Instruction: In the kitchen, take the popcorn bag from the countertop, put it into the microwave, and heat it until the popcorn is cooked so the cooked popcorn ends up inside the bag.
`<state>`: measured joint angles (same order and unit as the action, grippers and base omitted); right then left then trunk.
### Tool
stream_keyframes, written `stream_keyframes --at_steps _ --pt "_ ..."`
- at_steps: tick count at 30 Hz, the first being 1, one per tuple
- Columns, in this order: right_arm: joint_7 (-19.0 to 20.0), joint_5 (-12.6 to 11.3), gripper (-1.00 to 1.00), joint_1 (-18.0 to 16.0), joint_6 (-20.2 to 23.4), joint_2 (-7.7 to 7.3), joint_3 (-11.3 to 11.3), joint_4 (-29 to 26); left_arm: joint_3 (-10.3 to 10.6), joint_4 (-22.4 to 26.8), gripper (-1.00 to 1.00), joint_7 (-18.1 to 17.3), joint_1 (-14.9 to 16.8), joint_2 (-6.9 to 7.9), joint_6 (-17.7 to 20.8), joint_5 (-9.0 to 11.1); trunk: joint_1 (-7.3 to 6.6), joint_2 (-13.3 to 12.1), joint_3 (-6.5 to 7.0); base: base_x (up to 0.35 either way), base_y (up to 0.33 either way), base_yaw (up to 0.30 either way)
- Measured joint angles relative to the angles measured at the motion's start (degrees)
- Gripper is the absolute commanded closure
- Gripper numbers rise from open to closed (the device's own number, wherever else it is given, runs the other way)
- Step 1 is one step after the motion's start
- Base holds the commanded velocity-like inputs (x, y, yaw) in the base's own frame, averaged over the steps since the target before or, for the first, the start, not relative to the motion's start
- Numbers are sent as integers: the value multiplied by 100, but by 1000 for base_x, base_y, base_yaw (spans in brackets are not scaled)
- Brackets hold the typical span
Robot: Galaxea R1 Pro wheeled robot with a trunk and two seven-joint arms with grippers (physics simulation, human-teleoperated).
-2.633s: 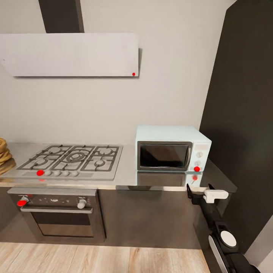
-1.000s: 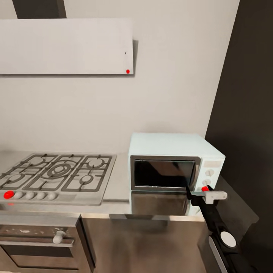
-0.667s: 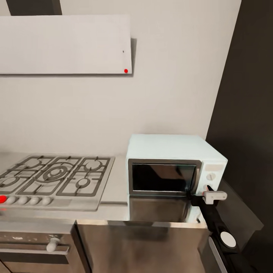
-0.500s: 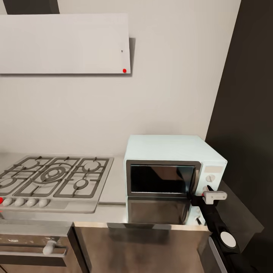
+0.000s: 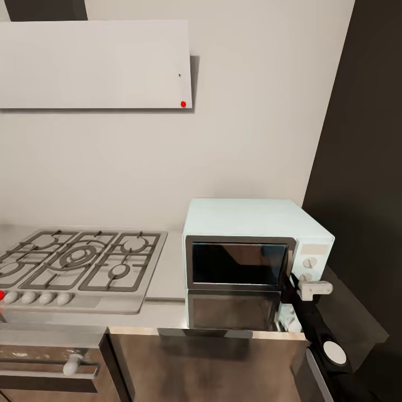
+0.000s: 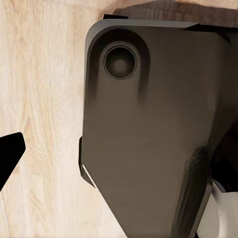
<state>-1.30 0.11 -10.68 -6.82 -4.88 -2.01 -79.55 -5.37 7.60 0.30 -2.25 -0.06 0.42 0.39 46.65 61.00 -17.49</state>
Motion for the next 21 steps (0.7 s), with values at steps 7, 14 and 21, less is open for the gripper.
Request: stream_keyframes --at_steps 7,14,21 --pt "-11 -19 100 0 -12 -1 -49 4 0 1 -100 -5 -1 0 5 1 0 0 -1 0 0 0" --pt "-4 -12 100 0 -12 -1 -45 3 0 1 -100 -6 0 -20 5 0 2 -1 0 -88 0 0" --pt "9 10 100 -2 19 0 -11 -9 5 -2 -100 -6 0 -28 5 0 0 1 1 -100 0 0"
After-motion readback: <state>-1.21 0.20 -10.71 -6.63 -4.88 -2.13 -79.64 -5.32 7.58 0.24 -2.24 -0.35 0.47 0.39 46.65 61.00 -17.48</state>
